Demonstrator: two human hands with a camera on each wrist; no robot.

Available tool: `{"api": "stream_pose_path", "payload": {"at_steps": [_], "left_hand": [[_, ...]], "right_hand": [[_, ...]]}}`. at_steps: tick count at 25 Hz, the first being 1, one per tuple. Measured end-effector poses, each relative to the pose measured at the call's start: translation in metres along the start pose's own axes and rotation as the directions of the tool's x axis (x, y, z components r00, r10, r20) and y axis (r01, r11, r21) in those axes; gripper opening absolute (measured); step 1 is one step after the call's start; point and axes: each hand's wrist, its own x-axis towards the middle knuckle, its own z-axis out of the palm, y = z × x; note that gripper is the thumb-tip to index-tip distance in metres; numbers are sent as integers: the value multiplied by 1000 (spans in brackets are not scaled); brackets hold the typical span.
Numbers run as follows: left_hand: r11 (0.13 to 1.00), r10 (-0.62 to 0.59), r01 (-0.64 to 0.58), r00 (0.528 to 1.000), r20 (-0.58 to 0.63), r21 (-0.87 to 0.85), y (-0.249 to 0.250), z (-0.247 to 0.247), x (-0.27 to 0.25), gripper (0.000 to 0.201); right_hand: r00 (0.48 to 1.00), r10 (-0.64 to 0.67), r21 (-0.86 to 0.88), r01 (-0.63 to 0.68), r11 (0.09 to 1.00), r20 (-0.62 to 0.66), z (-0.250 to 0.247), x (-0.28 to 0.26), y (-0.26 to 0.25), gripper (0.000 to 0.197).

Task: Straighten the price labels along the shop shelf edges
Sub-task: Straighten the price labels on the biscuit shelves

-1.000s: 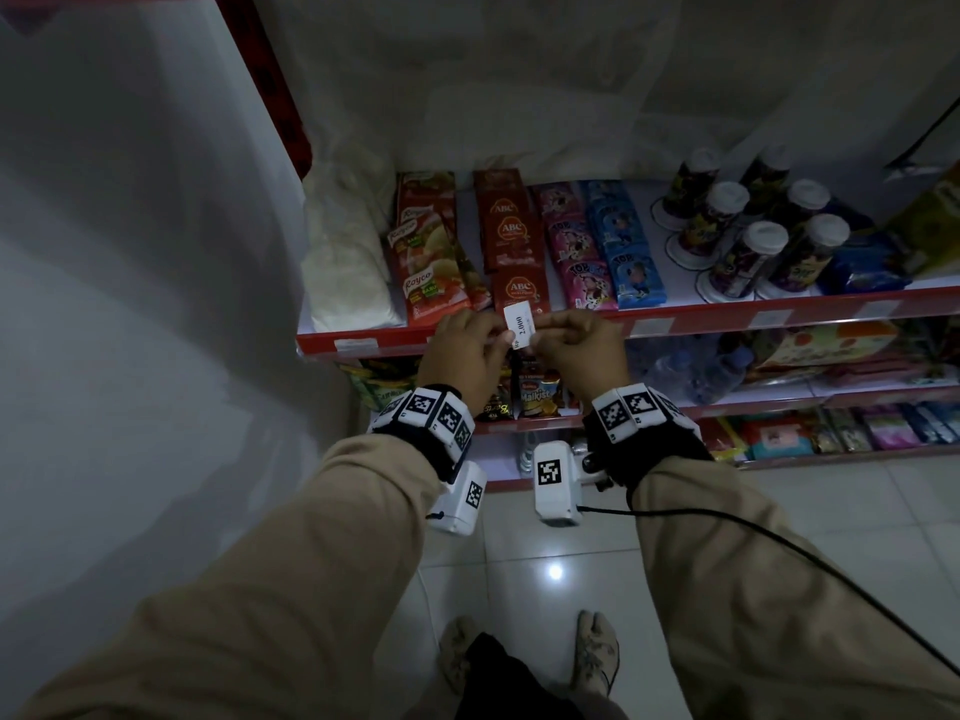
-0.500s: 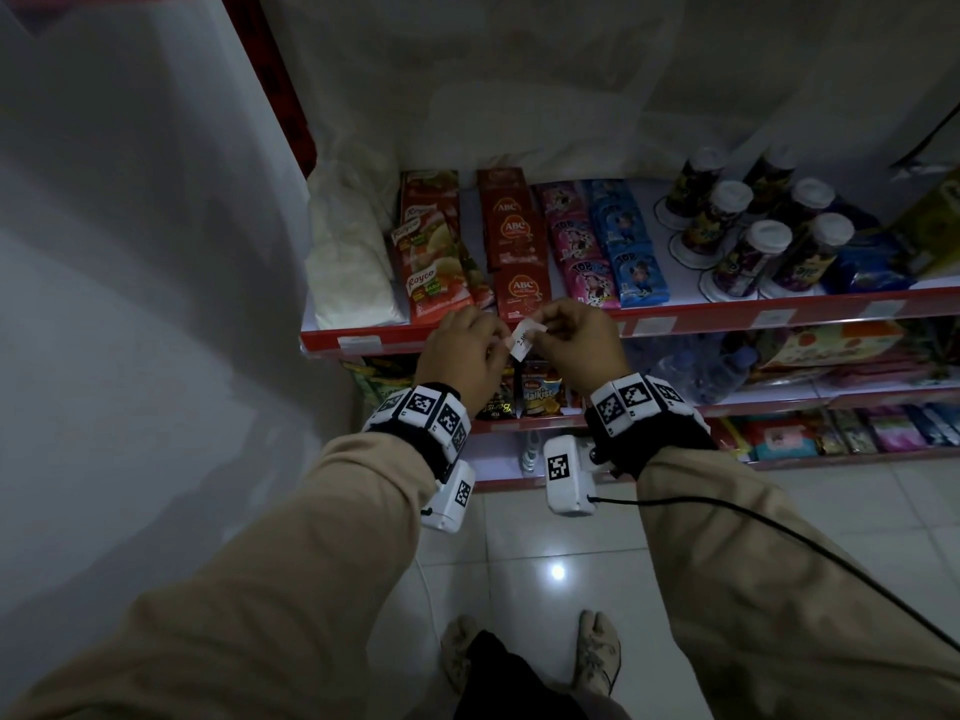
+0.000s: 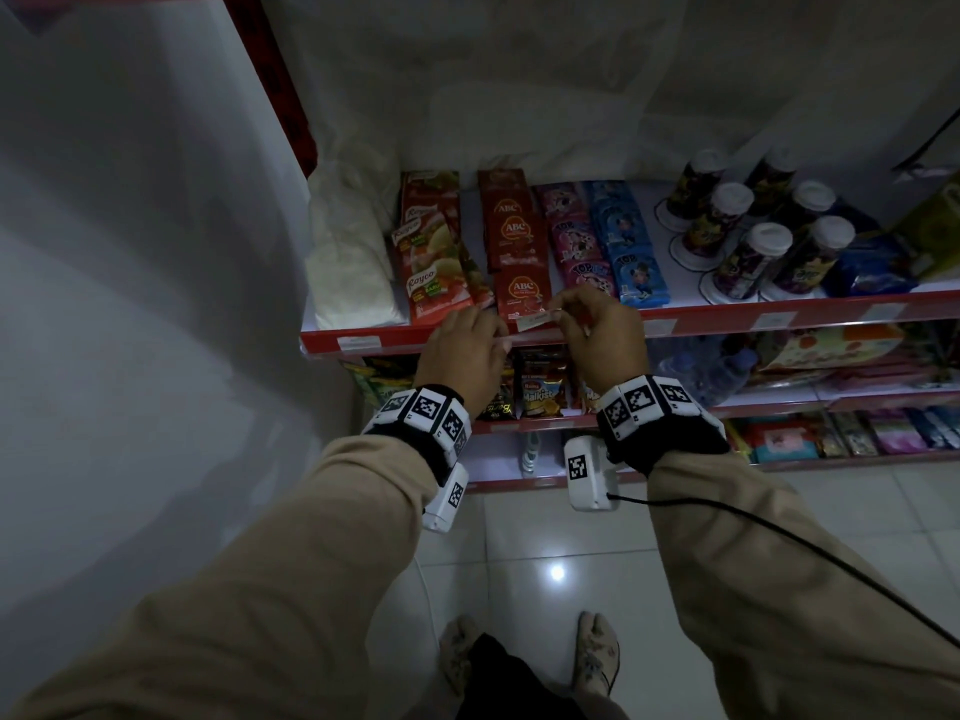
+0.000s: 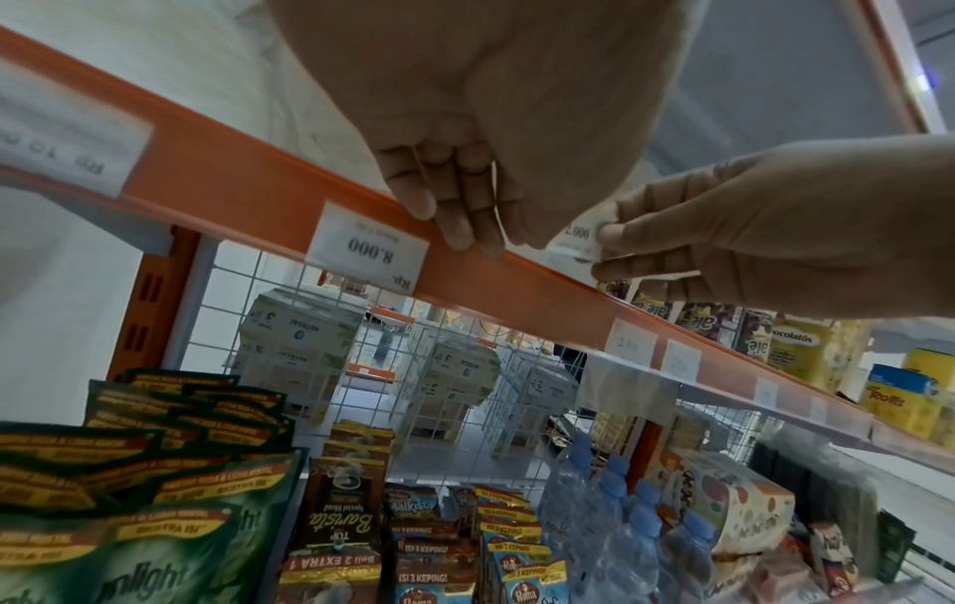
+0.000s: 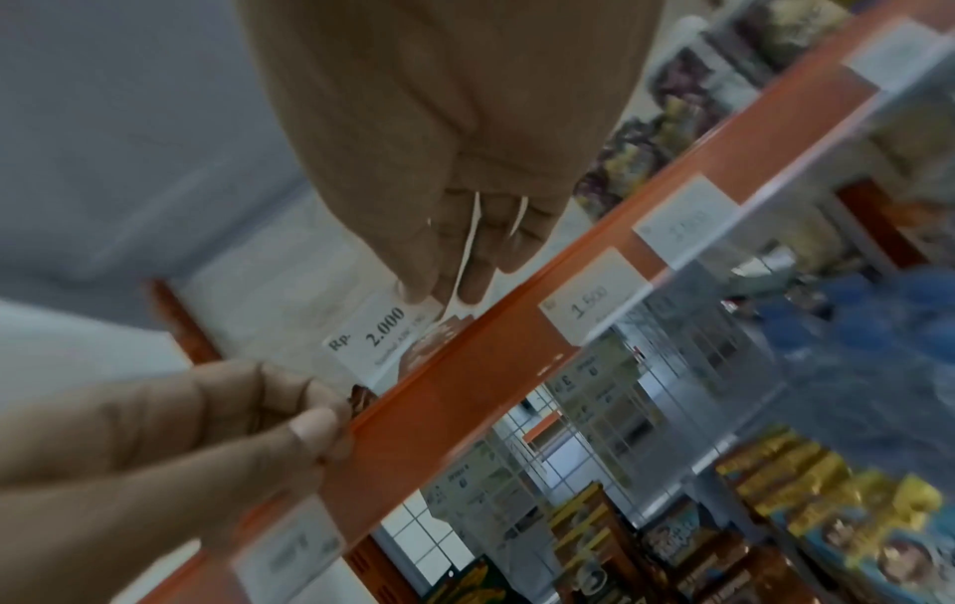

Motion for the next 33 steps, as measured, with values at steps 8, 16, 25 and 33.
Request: {"api": "stream_pose_path", "payload": {"at_steps": [8,16,25,33], "left_hand": [[989,-5,-7,997,81,148,1,4,5,36],[988,-35,33,999,11,151,3,11,7,35],[966,14,-25,999,44,256,-1,14,8,30],[955,34,-52,997,68,291,-2,14,6,32]], "right_hand": [[1000,-7,-151,9,989,16,6,-2,11,10],[996,-88,-222,83,971,-15,2,-1,11,14],[978,-82,-525,172,834,190,2,-7,12,22],[965,-67,-612,214,761,254,2,-5,7,22]]}}
